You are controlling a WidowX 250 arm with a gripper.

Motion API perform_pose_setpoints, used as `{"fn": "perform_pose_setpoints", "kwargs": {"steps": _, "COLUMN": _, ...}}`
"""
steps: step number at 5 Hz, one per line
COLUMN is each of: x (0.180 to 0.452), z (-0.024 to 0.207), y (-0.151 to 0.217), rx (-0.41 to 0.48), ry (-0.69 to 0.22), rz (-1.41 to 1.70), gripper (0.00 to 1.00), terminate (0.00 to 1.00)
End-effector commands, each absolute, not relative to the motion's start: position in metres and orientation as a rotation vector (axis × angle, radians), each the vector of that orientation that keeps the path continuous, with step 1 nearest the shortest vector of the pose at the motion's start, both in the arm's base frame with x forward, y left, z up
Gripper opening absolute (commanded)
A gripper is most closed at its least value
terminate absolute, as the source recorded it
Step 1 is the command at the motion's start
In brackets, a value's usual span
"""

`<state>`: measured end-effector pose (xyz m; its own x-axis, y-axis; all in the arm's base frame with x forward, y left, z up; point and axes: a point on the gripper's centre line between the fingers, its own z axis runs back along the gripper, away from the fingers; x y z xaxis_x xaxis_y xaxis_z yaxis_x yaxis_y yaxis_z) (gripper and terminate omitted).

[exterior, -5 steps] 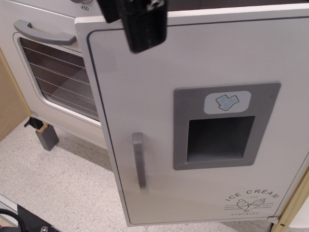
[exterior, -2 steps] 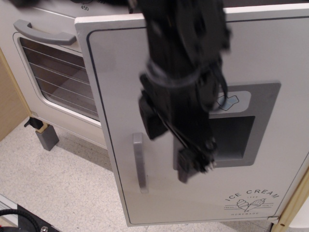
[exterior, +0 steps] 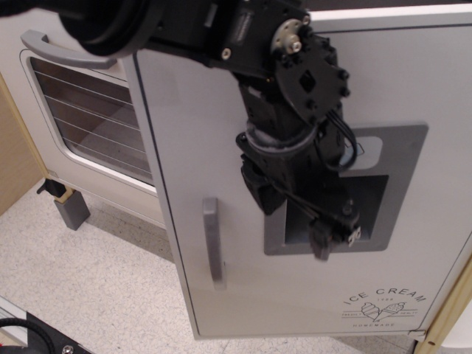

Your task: Close fridge

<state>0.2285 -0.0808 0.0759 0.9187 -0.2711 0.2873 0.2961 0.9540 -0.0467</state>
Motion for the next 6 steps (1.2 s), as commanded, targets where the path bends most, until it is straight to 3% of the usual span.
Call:
{"fn": "perform_pose_setpoints", "kwargs": {"steps": 1, "x": 0.267, "z": 0.082, "y": -0.055, "rx": -0.062, "ry": -0.431, "rz": -0.179, "gripper": 1.0, "terminate": 0.0}}
{"fn": "perform_pose_setpoints", "kwargs": {"steps": 6, "x": 0.313, "z": 0.109, "y": -0.032, "rx": -0.08, "ry": -0.511, "rz": -0.029, "gripper": 1.0, "terminate": 0.0}}
